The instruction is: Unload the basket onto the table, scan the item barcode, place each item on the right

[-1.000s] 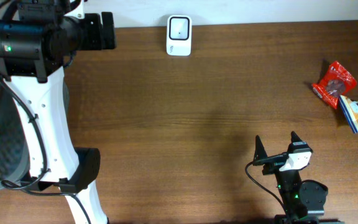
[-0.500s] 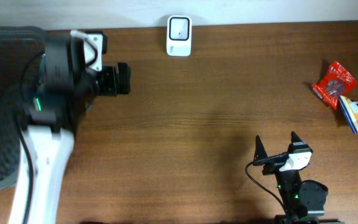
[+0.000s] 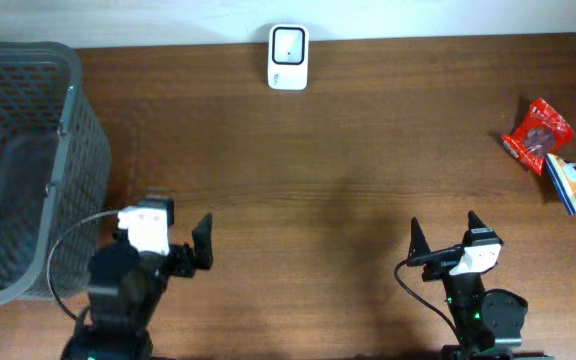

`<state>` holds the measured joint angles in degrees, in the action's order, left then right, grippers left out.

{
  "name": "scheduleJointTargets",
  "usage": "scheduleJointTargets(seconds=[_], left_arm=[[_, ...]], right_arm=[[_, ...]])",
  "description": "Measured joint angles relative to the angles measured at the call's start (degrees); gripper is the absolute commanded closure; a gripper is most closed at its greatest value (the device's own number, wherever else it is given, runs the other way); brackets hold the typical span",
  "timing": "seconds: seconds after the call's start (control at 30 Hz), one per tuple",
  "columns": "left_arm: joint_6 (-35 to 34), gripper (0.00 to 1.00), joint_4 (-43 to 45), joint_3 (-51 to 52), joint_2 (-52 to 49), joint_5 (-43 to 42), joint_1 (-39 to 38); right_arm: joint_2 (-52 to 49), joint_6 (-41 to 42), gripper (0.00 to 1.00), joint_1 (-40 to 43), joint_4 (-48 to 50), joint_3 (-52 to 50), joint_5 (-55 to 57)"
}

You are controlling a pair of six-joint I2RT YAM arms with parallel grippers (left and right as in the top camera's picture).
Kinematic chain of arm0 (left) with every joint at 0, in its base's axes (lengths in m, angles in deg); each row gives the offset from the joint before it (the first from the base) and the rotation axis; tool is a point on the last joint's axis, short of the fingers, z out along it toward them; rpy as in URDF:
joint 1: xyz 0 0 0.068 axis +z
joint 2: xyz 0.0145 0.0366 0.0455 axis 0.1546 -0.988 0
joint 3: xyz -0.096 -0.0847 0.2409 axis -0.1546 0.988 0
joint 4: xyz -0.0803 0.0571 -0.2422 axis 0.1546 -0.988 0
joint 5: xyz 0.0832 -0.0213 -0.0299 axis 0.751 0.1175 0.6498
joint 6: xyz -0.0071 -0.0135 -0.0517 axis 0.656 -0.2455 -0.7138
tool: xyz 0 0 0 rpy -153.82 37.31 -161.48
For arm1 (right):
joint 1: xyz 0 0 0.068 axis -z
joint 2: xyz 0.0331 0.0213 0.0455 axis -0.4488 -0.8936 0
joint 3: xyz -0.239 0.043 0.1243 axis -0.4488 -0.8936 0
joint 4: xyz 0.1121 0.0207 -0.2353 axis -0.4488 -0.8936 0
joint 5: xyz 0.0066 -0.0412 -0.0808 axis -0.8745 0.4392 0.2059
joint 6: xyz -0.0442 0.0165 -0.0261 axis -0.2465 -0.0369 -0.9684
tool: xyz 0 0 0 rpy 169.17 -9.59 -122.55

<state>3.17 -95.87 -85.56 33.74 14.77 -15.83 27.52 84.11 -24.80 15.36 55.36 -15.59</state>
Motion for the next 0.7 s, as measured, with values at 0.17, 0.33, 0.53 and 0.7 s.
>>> scheduleJointTargets(seconds=[0.17,0.33,0.53,0.7], left_arm=[[0.00,0.01,11.96,13.81,15.04,-0.07,0.00],[0.00,0.01,23.78,23.82,23.58,-0.07,0.00],[0.00,0.01,26.56,30.01,31.12,-0.09,2.01],[0.00,0.01,25.70,30.34,31.21,-0.04,4.50]], right_arm=[[0.00,-0.02,0.02,0.00,-0.02,0.00,0.00],[-0.04,-0.02,0.02,0.00,0.00,0.00,0.00],[-0.04,-0.04,0.01,0.00,0.00,0.00,0.00],[-0.04,0.00,0.01,0.00,0.00,0.00,0.00]])
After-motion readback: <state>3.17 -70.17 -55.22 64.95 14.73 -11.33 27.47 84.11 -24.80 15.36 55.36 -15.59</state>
